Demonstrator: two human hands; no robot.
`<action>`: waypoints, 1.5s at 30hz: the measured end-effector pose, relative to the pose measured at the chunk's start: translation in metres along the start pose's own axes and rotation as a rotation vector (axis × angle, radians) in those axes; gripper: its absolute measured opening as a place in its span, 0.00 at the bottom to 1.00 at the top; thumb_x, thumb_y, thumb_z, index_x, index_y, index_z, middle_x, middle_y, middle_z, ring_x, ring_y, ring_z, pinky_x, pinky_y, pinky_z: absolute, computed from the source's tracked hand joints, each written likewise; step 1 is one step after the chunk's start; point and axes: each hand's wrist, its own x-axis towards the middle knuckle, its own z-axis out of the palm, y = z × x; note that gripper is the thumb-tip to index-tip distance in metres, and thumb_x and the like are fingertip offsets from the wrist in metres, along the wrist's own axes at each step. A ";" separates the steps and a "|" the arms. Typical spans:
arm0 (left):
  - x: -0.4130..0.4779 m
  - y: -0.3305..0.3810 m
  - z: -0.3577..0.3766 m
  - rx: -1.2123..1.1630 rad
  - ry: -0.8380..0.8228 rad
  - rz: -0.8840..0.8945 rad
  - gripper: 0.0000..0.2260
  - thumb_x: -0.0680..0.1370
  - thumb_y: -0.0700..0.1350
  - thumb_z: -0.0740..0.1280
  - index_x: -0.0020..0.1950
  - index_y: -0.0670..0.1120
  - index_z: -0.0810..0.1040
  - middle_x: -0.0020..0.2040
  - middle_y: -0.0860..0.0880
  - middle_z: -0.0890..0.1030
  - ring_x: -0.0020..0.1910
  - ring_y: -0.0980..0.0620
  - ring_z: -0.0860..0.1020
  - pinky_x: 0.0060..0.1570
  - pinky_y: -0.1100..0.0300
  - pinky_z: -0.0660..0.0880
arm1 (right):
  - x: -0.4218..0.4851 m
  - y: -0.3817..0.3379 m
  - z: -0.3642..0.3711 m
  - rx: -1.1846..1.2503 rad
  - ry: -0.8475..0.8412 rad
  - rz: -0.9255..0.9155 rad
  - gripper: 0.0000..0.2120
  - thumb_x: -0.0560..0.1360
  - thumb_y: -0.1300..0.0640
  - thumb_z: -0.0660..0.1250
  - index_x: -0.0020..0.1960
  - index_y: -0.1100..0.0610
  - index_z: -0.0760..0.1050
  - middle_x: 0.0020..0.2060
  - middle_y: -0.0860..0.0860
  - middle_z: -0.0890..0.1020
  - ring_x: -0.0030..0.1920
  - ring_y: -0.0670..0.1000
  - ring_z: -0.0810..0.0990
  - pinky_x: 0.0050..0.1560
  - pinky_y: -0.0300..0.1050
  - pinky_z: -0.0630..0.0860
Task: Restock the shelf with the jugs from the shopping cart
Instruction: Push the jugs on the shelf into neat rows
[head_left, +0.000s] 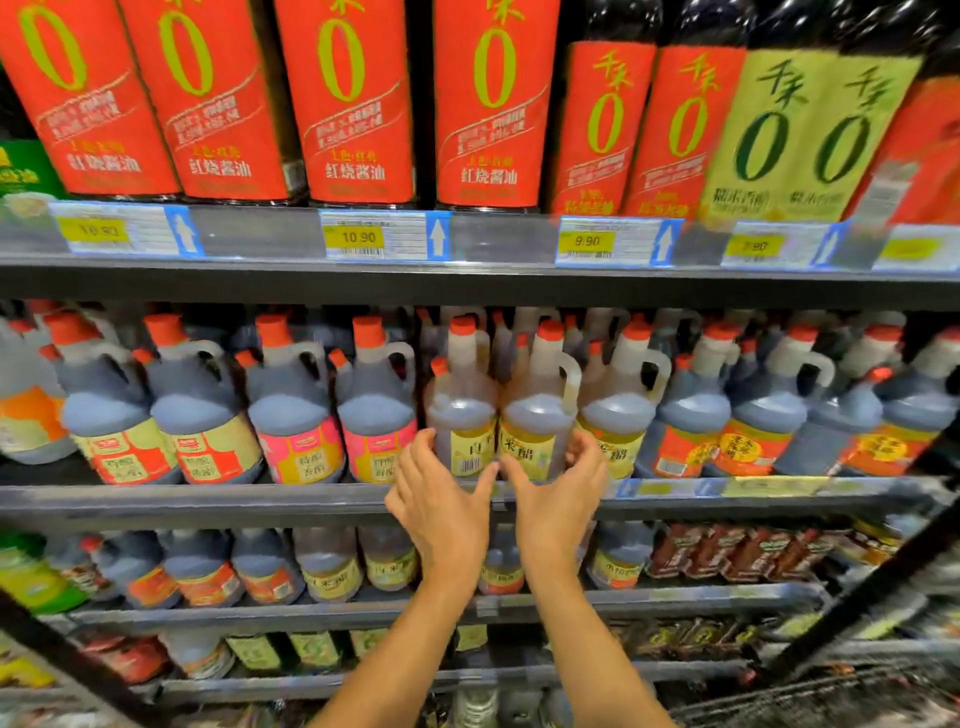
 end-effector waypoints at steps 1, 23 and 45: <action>-0.001 0.002 0.003 0.002 0.021 -0.022 0.34 0.69 0.59 0.76 0.68 0.45 0.68 0.63 0.48 0.75 0.65 0.45 0.72 0.61 0.46 0.67 | 0.002 0.001 0.000 -0.010 0.000 -0.009 0.38 0.66 0.46 0.82 0.68 0.57 0.68 0.61 0.52 0.73 0.63 0.54 0.74 0.61 0.58 0.77; -0.005 -0.002 0.014 -0.004 0.105 -0.058 0.30 0.75 0.56 0.72 0.73 0.49 0.67 0.64 0.50 0.74 0.53 0.49 0.76 0.59 0.54 0.58 | 0.009 0.008 -0.015 0.038 -0.089 -0.041 0.34 0.72 0.47 0.78 0.73 0.56 0.70 0.65 0.50 0.75 0.67 0.51 0.74 0.67 0.52 0.75; -0.004 -0.005 0.015 -0.068 0.154 -0.076 0.28 0.74 0.54 0.74 0.71 0.47 0.72 0.59 0.48 0.76 0.46 0.60 0.61 0.58 0.45 0.68 | 0.001 0.002 -0.005 0.066 -0.041 -0.027 0.36 0.71 0.53 0.79 0.75 0.56 0.69 0.66 0.51 0.72 0.68 0.48 0.71 0.65 0.38 0.68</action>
